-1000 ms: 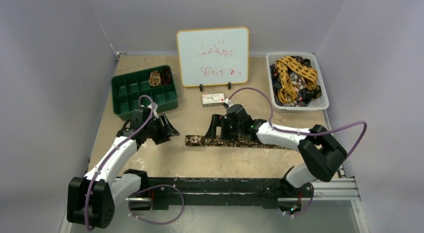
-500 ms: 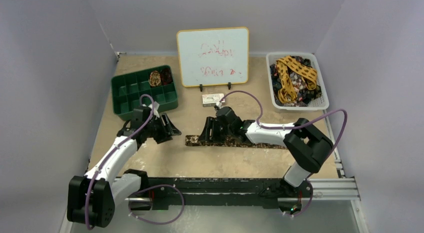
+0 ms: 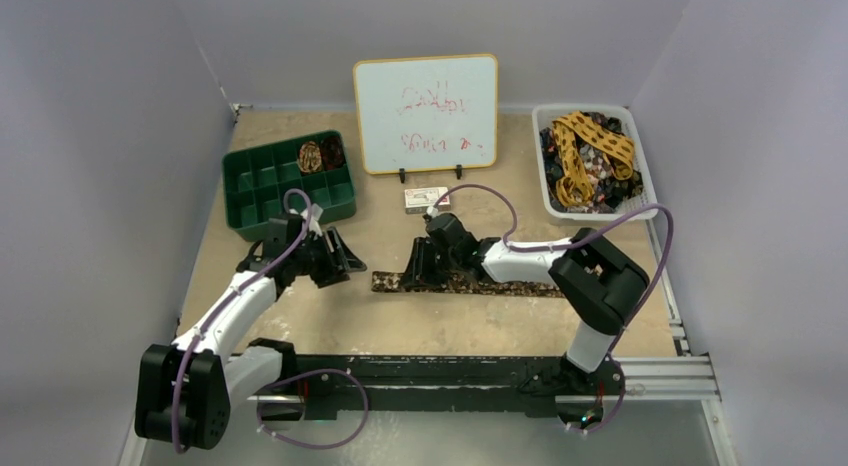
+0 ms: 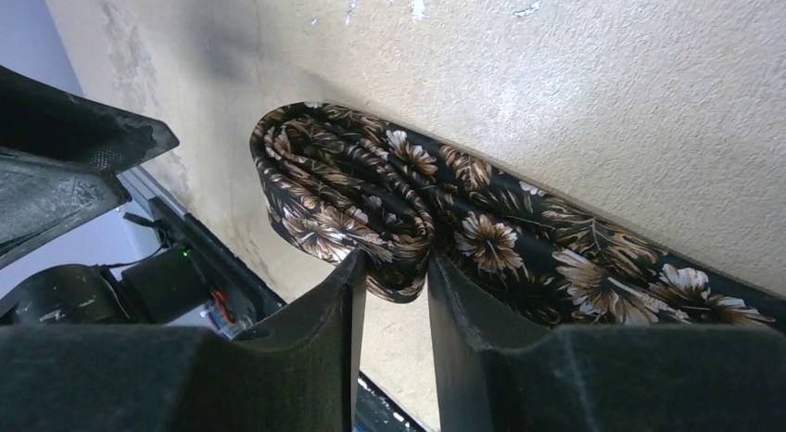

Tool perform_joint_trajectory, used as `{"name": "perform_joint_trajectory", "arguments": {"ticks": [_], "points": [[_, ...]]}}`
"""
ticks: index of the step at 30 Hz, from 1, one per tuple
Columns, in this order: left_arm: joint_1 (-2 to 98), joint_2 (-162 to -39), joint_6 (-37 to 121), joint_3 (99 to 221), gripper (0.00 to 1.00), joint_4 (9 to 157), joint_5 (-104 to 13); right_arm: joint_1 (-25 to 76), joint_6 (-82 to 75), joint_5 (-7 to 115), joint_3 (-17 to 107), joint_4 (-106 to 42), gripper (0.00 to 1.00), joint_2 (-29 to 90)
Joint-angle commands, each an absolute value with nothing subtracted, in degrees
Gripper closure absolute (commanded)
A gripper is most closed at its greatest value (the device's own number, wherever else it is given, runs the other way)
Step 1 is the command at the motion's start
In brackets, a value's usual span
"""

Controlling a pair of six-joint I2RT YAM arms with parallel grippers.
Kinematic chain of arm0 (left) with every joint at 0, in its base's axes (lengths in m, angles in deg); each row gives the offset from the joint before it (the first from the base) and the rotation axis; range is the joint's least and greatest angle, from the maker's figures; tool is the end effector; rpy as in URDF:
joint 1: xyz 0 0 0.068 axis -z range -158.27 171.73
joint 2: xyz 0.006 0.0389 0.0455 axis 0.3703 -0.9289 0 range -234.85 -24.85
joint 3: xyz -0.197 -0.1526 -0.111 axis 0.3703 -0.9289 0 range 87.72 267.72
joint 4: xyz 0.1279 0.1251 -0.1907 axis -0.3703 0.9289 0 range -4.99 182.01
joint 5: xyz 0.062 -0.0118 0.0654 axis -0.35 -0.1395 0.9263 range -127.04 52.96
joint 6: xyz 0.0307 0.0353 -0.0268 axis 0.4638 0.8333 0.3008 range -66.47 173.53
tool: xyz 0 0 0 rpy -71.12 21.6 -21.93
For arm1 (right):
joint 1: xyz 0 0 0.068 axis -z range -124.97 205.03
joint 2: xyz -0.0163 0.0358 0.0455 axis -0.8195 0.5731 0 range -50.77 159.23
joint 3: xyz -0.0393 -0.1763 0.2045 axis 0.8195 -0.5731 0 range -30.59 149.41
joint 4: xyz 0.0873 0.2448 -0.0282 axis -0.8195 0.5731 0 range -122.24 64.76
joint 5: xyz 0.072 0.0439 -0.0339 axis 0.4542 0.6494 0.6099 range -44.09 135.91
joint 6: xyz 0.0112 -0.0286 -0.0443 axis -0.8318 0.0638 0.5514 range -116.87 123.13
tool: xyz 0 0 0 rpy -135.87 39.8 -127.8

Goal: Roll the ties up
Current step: Roll the tie at the center of the board.

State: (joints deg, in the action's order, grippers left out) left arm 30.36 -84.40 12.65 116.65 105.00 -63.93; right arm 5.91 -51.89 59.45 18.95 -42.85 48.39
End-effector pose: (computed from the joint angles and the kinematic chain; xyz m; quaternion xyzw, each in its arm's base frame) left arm 0.1900 -0.0451 0.1862 -0.1791 0.9014 -0.3361 0.2060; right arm 0.2233 0.2706 0.1581 -0.0046 0.8977 0.4027 0.1788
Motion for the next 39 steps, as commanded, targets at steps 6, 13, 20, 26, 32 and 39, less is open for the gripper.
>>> {"name": "perform_joint_trajectory", "arguments": {"ticks": [6, 13, 20, 26, 32, 39], "points": [[29.91, -85.51, 13.94, 115.18, 0.47, 100.94, -66.72, 6.85, -50.40, 62.18, 21.24, -43.84, 0.72, 48.14], [29.91, -85.26, 13.69, 114.57, 0.48, 100.57, -67.01, 7.18, -48.46, 63.31, 22.09, -42.34, 0.63, 47.44], [29.91, -84.23, 13.28, 115.01, 0.48, 100.99, -65.96, 7.28, -46.68, 63.51, 23.28, -39.98, 0.65, 47.10], [29.91, -84.08, 13.01, 114.79, 0.48, 101.26, -65.65, 7.43, -46.24, 64.27, 23.36, -40.06, 0.59, 47.35], [29.91, -84.34, 13.34, 114.88, 0.48, 101.33, -65.84, 7.51, -46.18, 64.58, 23.55, -40.05, 0.70, 47.94], [29.91, -84.61, 14.45, 114.80, 0.48, 100.72, -67.14, 7.48, -44.21, 64.53, 25.96, -36.95, 0.82, 48.94]]}}
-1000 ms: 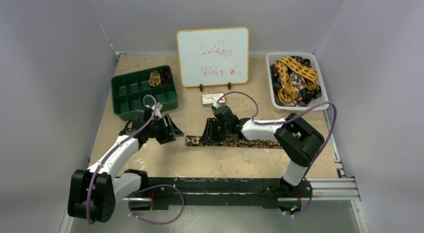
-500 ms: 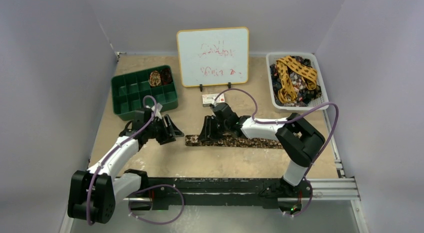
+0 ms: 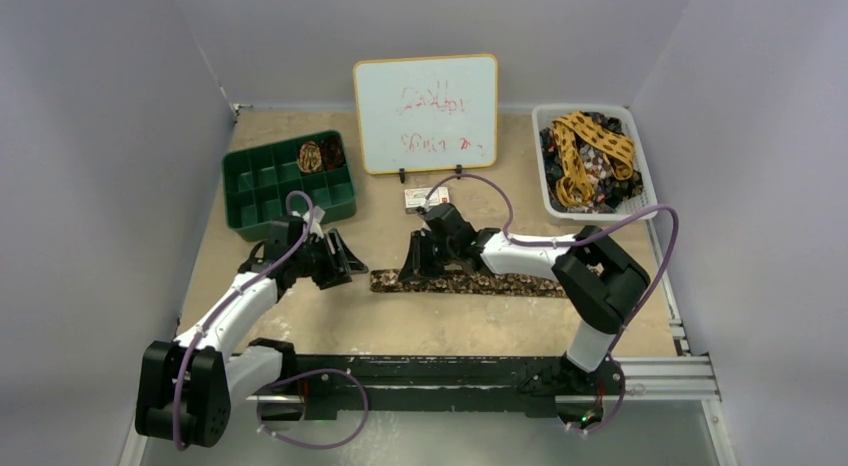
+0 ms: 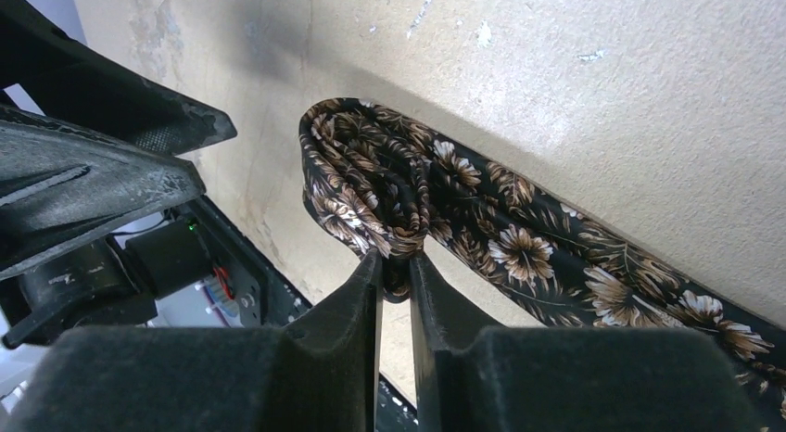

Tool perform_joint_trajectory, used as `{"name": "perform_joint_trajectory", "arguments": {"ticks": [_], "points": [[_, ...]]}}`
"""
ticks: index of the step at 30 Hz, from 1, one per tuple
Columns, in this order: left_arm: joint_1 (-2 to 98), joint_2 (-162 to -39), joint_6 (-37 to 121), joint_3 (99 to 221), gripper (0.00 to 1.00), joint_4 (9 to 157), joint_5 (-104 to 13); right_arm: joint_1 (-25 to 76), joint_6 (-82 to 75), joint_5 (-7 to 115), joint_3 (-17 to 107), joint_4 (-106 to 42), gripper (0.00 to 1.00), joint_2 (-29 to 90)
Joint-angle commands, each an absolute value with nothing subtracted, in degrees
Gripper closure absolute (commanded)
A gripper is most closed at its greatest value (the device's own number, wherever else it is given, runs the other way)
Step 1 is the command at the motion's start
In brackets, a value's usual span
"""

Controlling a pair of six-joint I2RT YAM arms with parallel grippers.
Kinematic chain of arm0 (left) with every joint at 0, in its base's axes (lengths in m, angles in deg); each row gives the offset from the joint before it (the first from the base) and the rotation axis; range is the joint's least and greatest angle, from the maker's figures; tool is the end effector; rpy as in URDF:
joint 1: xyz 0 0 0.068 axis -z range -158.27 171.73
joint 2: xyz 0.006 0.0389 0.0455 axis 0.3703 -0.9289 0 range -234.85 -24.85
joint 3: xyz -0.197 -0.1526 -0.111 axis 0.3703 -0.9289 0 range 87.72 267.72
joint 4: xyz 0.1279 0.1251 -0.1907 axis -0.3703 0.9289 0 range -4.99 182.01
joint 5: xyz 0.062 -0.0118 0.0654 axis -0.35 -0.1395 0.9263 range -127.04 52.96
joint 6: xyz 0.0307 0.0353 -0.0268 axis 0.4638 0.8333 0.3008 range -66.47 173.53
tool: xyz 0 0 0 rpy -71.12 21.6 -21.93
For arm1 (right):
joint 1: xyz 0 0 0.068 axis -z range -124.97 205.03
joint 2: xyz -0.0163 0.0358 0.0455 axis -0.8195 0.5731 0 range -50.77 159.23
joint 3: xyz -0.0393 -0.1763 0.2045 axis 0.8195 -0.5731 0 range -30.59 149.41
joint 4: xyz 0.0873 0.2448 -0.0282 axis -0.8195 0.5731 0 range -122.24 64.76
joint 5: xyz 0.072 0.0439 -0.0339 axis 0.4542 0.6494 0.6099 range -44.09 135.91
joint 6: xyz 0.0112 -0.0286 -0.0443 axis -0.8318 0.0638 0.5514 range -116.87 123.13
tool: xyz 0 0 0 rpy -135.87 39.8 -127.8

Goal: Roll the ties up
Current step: Roll the tie at the center of the board.

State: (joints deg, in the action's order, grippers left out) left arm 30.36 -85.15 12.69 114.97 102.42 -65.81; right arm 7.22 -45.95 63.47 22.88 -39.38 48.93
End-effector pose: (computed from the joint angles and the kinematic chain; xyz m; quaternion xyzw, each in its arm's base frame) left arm 0.1894 -0.0460 0.1784 -0.1721 0.8991 -0.3495 0.1997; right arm 0.2345 0.2747 0.1703 -0.0557 0.8930 0.4094 0.1786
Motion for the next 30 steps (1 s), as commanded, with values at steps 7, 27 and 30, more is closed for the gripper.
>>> {"name": "perform_joint_trajectory", "arguments": {"ticks": [7, 27, 30], "points": [[29.91, -86.14, 13.86, 114.00, 0.48, 97.51, -69.18, 8.15, -43.25, 64.76, 26.96, -35.16, 0.83, 48.99], [29.93, -88.48, 12.49, 111.02, 0.49, 91.82, -72.48, 9.79, -44.81, 68.12, 24.65, -38.07, 0.68, 50.81], [29.98, -88.73, 12.27, 111.01, 0.50, 91.28, -72.62, 9.90, -45.84, 69.59, 23.78, -40.39, 0.73, 51.32]]}}
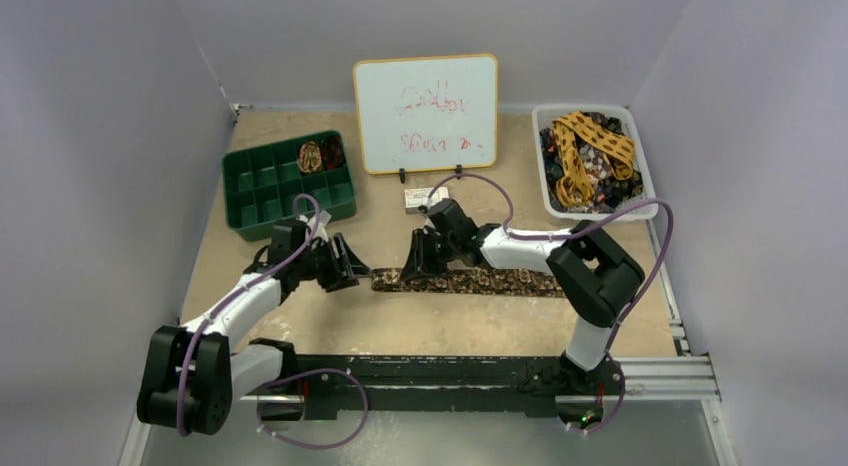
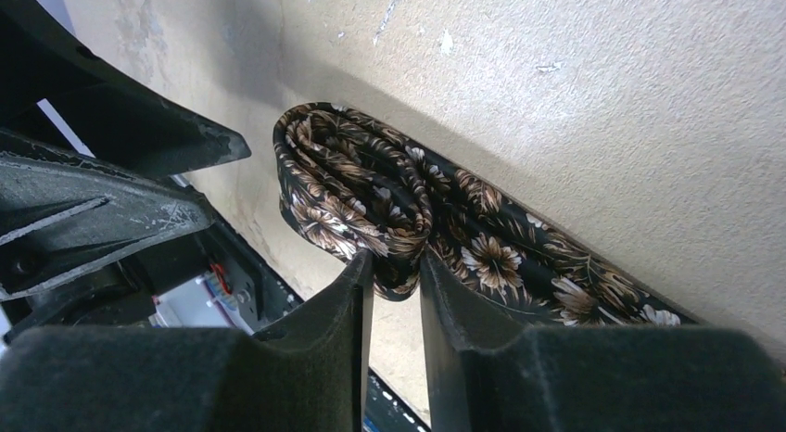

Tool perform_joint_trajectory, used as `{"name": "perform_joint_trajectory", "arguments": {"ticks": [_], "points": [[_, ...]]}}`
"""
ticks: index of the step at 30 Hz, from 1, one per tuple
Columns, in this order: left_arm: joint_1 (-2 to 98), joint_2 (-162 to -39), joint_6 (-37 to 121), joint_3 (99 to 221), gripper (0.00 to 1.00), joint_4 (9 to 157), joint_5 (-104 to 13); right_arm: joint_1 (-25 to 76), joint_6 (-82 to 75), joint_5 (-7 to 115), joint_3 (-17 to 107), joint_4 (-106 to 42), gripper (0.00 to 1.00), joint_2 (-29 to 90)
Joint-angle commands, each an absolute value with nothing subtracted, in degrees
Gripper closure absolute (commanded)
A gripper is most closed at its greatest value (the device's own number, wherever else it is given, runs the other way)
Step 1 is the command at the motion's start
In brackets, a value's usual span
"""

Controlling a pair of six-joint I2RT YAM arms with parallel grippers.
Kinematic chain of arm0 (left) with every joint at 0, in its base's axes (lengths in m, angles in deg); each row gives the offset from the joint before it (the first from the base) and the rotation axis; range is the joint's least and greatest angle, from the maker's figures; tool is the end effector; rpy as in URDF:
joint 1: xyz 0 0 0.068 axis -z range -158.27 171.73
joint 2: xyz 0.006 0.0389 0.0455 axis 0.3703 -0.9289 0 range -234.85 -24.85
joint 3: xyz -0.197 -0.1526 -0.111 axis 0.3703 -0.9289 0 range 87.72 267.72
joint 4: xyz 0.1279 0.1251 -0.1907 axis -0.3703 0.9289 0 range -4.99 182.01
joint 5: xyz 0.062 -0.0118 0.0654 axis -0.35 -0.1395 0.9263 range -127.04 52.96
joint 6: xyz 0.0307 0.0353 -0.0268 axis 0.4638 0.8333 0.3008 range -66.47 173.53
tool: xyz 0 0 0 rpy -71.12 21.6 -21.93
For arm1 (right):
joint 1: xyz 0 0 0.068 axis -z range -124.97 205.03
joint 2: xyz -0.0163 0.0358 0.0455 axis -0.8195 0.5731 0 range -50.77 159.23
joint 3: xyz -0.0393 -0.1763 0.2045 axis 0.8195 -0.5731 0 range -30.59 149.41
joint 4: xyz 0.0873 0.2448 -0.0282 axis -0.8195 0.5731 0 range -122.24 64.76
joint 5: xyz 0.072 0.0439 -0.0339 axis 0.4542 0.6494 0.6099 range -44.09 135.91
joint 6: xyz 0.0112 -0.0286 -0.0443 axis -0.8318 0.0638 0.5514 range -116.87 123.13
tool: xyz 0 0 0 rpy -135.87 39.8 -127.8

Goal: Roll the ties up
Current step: Roll the tie at the center of the board.

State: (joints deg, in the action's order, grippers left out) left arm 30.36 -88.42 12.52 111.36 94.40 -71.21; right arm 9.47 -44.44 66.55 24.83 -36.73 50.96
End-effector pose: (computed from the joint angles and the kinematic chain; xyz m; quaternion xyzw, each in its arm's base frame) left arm 0.1910 -0.0492 0.1602 -0.1518 0.8892 -0.3896 0.1859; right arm 0.2475 0.2702 0.1648 -0.0574 0.8992 0.4041 0.1573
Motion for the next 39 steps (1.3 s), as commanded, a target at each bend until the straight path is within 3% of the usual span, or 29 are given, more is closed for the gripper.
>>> {"name": "perform_joint_trajectory", "arguments": {"ticks": [1, 9, 13, 18, 22, 31, 39], "points": [[29.96, -88.89, 12.16, 111.01, 0.50, 90.94, -72.70, 9.94, -46.49, 70.34, 23.24, -41.80, 0.75, 51.53], [29.97, -89.87, 12.04, 110.66, 0.50, 89.71, -73.33, 10.63, -48.80, 73.91, 22.05, -46.48, 0.77, 53.34], [30.00, -90.39, 12.12, 110.64, 0.50, 89.39, -73.67, 11.28, -48.03, 73.52, 22.10, -45.07, 0.70, 52.16], [30.00, -90.41, 12.22, 110.72, 0.50, 89.32, -73.58, 11.62, -45.33, 70.63, 21.94, -41.24, 0.55, 47.61], [29.96, -90.62, 12.34, 110.86, 0.50, 89.34, -73.25, 11.61, -44.33, 70.33, 22.44, -40.09, 0.53, 47.47], [30.00, -91.81, 13.05, 110.88, 0.52, 89.08, -73.68, 11.61, -45.45, 73.40, 24.41, -43.39, 0.72, 53.37], [30.00, -93.23, 13.08, 110.25, 0.52, 87.15, -74.10, 11.82, -44.93, 72.67, 23.56, -42.50, 0.80, 55.40]]}}
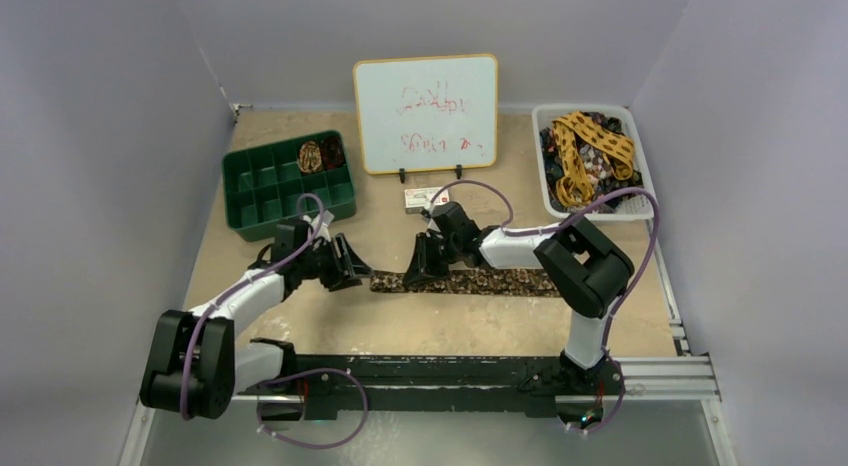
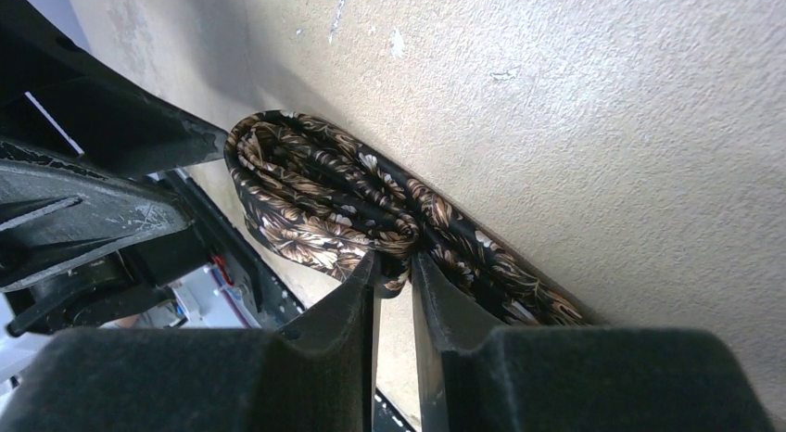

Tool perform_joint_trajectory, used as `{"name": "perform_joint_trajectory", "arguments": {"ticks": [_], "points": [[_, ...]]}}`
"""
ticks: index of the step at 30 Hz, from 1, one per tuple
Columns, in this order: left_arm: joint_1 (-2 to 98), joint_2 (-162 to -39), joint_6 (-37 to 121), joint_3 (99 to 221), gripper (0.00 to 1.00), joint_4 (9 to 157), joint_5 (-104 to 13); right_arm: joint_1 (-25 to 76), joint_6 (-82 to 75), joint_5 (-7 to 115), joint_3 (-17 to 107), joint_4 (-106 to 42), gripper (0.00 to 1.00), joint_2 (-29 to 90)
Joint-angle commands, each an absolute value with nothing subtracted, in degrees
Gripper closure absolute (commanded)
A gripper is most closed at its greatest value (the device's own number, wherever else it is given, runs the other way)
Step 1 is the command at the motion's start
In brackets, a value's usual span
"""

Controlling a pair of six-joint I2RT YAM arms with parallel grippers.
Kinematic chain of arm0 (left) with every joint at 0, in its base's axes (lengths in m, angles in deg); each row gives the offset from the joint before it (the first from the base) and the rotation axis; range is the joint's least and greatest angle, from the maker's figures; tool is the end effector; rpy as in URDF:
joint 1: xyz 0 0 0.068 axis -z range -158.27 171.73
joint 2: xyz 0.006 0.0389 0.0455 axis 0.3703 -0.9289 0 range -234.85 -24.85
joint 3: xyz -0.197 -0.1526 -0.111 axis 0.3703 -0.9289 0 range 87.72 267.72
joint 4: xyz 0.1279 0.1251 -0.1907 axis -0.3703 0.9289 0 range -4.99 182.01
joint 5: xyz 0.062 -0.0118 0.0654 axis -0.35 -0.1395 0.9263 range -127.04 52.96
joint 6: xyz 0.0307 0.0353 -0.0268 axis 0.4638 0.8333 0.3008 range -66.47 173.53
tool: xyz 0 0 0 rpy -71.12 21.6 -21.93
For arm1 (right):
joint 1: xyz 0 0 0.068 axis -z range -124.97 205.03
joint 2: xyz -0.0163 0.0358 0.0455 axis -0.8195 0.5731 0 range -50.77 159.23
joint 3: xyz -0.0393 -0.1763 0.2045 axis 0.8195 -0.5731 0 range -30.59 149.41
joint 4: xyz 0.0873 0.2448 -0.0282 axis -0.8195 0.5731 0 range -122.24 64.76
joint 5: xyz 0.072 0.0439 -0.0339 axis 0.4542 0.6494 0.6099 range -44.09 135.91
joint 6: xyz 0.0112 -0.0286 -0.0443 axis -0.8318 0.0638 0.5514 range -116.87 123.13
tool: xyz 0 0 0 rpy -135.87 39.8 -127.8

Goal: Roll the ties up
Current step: Roll the tie at the center of the board.

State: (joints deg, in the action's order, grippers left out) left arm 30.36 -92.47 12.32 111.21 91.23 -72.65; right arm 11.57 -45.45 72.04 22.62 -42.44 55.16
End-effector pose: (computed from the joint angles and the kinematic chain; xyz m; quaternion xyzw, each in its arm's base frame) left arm 0.1973 -0.0509 0.1508 -0.1517 0.8888 -0.3970 0.1716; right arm 0.2554 0.2635 0.1372 -0.0511 0.8948 0.4260 0.1234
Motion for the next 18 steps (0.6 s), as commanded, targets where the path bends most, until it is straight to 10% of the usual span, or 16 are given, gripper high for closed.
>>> {"name": "perform_joint_trajectory", "arguments": {"ticks": [1, 18], "points": [[30.00, -93.50, 12.96, 110.08, 0.52, 86.71, -74.36, 11.95, -44.93, 72.83, 23.49, -42.64, 0.80, 55.60], [33.41, -103.51, 10.51, 109.82, 0.53, 74.07, -78.08, 14.52, -43.63, 75.68, 23.64, -42.00, 0.82, 57.57]]}}
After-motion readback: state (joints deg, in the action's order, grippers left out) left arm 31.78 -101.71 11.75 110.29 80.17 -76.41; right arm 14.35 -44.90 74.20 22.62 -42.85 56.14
